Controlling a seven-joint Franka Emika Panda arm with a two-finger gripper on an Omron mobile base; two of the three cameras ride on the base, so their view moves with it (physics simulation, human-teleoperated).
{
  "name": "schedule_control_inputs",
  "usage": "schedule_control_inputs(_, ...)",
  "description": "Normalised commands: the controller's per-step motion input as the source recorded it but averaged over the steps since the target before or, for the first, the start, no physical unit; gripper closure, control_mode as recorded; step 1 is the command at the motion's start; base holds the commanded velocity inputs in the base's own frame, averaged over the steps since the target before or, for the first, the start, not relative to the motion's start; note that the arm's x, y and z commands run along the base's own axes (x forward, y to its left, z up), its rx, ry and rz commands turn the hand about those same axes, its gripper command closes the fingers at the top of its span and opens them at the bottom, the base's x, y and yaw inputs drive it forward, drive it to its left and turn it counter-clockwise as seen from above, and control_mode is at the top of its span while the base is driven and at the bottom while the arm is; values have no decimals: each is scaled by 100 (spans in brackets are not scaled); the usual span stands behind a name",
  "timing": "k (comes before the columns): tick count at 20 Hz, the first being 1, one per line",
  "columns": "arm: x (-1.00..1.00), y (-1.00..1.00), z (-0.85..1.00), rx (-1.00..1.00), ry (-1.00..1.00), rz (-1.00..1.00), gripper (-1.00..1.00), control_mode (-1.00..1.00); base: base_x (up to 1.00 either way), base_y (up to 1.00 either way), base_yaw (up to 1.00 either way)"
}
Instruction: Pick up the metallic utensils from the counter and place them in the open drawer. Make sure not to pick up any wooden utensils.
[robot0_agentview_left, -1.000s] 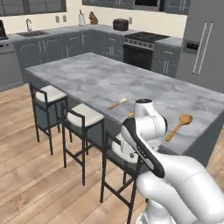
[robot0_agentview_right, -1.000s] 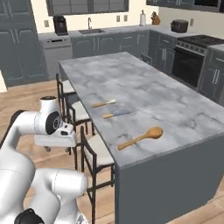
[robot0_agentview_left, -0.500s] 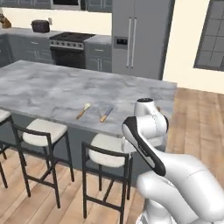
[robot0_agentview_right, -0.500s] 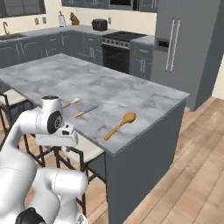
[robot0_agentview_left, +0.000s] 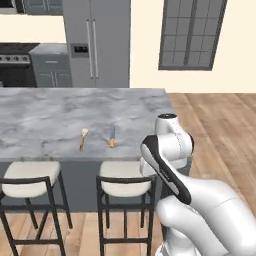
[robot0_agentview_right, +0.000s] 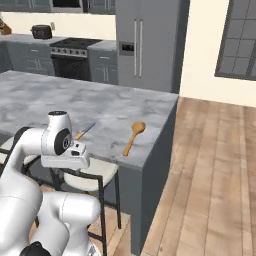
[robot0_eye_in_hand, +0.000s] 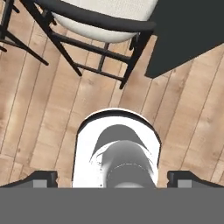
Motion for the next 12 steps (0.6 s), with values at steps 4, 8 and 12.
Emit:
schedule_control_inputs(4,0,0,0,0,0,0,-100,100,1,96,-37)
schedule_control_inputs(8,0,0,0,0,0,0,-100,100,18,55,-22)
schedule_control_inputs(12,0,0,0,0,0,0,-100,100,30,5,-19)
